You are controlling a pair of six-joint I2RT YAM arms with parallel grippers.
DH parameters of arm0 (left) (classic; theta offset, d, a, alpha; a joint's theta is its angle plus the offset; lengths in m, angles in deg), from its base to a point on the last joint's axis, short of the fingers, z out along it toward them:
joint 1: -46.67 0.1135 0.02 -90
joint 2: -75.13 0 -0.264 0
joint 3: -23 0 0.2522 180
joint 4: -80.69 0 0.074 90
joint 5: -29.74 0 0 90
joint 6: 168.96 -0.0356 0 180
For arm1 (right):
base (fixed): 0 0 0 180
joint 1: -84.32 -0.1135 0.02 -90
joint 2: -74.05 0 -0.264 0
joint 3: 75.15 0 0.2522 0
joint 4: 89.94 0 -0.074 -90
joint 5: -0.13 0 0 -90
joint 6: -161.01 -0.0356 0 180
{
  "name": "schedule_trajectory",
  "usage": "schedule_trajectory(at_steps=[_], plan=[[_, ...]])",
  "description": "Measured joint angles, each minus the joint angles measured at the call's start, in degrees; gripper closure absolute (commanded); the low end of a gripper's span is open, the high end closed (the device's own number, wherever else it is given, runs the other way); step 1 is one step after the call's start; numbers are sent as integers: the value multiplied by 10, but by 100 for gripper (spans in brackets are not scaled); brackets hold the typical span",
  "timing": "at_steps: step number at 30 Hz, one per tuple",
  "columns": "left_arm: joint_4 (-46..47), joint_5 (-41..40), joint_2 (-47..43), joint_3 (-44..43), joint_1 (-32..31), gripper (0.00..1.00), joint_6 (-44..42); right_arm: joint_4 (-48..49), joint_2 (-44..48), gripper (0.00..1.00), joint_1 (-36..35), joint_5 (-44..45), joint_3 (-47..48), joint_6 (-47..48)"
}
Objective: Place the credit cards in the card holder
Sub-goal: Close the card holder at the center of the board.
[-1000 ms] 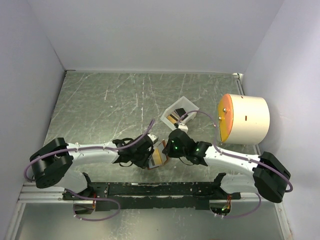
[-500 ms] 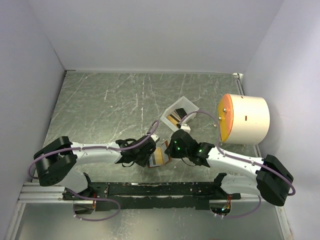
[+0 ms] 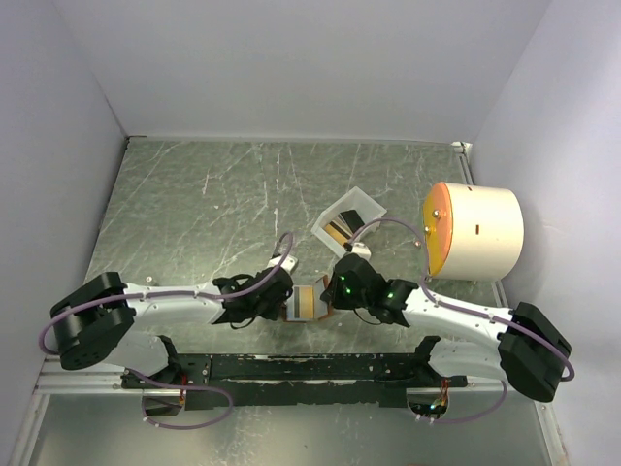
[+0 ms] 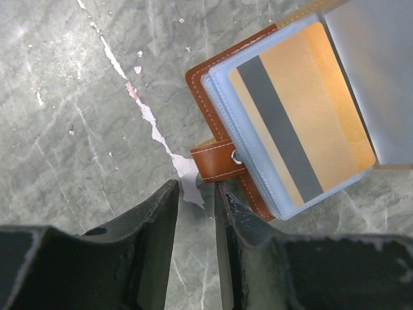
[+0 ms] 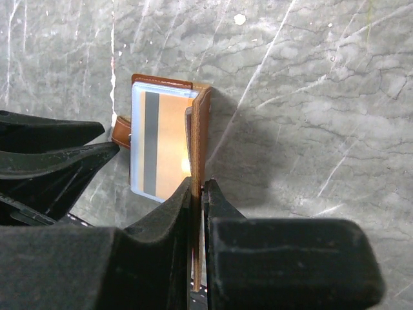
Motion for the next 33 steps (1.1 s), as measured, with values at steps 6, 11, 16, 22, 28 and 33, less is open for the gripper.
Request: schedule_trajectory(at_steps=[6, 11, 16, 22, 28, 33], plan=[[22, -1, -19, 19, 24, 61, 37, 0, 7, 100, 0, -2, -4, 2], [48, 17, -25, 38, 59, 60, 48, 0, 7, 100, 0, -3, -4, 4], [51, 20, -54, 58, 62, 59, 53, 2, 7, 100, 0, -5, -5, 6], [82, 61, -88, 77, 65, 49, 34, 6, 7, 100, 0, -9, -7, 9], [115, 111, -107, 87, 65, 44, -4, 6, 7, 100, 0, -9, -7, 10], [126, 126, -56, 76, 65, 44, -20, 7, 7, 100, 0, -10, -7, 10]])
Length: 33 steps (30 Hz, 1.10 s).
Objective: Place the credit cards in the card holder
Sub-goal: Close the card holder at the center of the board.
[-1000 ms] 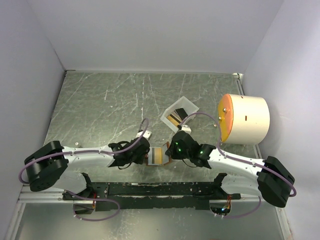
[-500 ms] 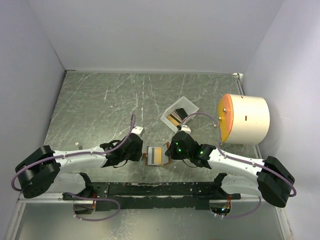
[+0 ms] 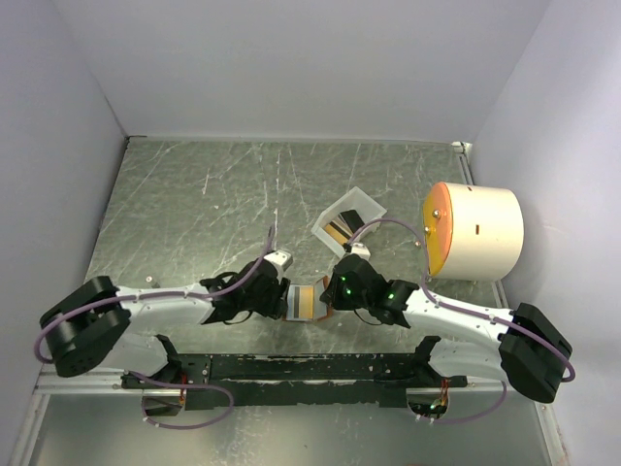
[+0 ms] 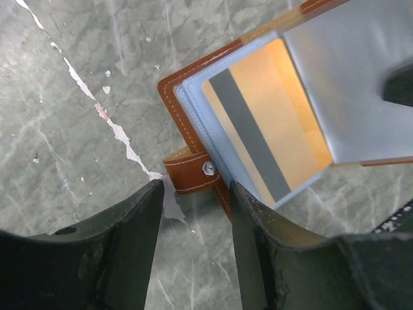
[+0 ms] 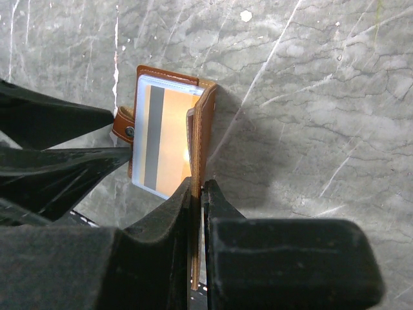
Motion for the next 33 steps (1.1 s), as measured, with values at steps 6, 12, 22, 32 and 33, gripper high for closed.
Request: schedule_trajectory(at_steps=[6, 12, 22, 32, 33], plan=[[2, -23, 37, -16, 0, 51, 16, 0, 1, 100, 0, 0, 0, 3], [-14, -57, 33, -15, 11, 65, 59, 0, 3, 100, 0, 0, 0, 7], [-45, -59, 12, -8, 45, 72, 105, -7, -8, 89, 2, 0, 15, 29], [-17, 14, -2, 15, 49, 77, 142, 25, -41, 52, 6, -83, 63, 41], [-17, 19, -3, 17, 49, 77, 145, 37, -43, 51, 6, -95, 62, 40]])
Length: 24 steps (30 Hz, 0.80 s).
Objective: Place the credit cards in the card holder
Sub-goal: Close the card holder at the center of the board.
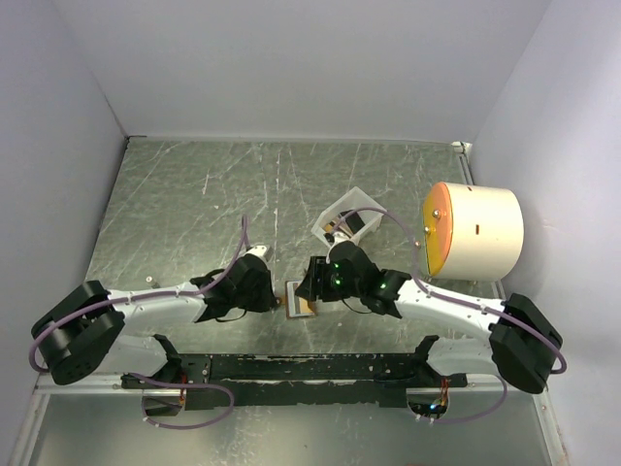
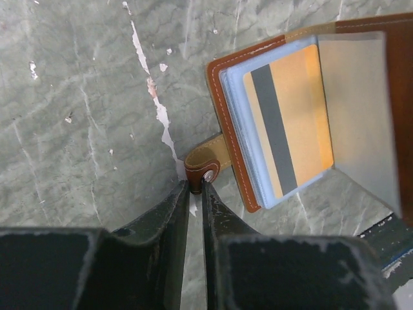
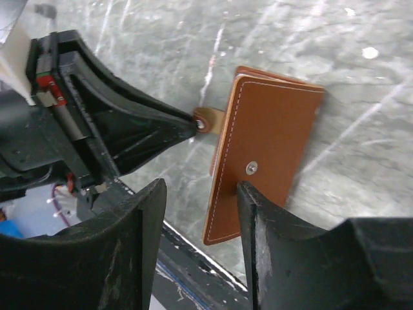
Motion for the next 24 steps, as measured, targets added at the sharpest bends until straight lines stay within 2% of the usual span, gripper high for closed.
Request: schedule_trajectory(at_steps=[2, 6, 7, 15, 19, 24], plan=[[1, 5, -3, 2, 0, 77, 3, 26, -9, 52, 0, -25, -3, -4], [3, 12, -5, 2, 0, 76, 9, 57, -42, 70, 0, -54, -7, -10], [4, 12, -5, 3, 0, 76, 10, 63, -50, 72, 0, -60, -7, -10], [11, 18, -14, 20, 4, 76, 29, 93, -85, 68, 0, -78, -12, -10], [17, 26, -17, 28, 8, 76, 36, 92, -107, 77, 0, -72, -12, -1], [17, 27, -17, 28, 10, 75, 38, 68, -135, 81, 0, -49, 1, 16]])
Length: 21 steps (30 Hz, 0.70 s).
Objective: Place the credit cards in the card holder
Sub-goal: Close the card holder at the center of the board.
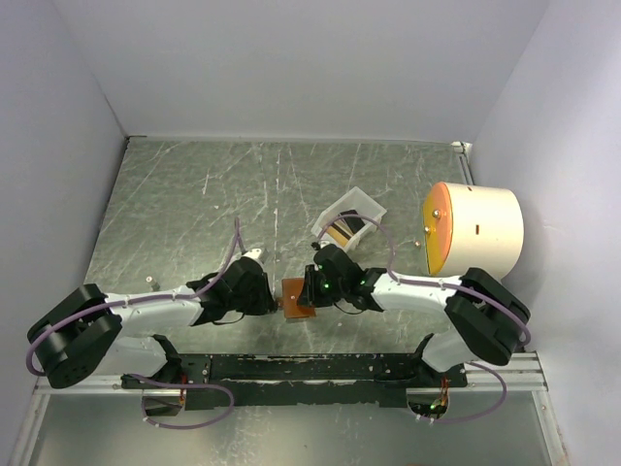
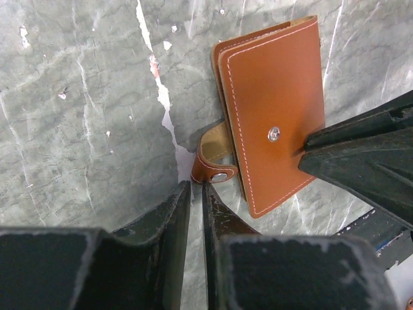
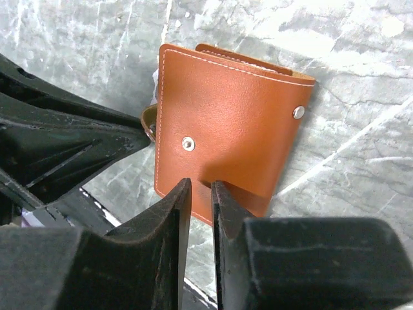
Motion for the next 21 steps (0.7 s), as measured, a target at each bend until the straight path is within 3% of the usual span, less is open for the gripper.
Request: schedule_trajectory(at_steps=[11, 21], plan=[[-3, 21, -67, 13, 38, 63, 32, -57, -35, 85, -2, 28, 47, 30], [-14, 39, -47, 14, 61, 79, 33, -72, -42, 86, -12, 46, 59, 40]])
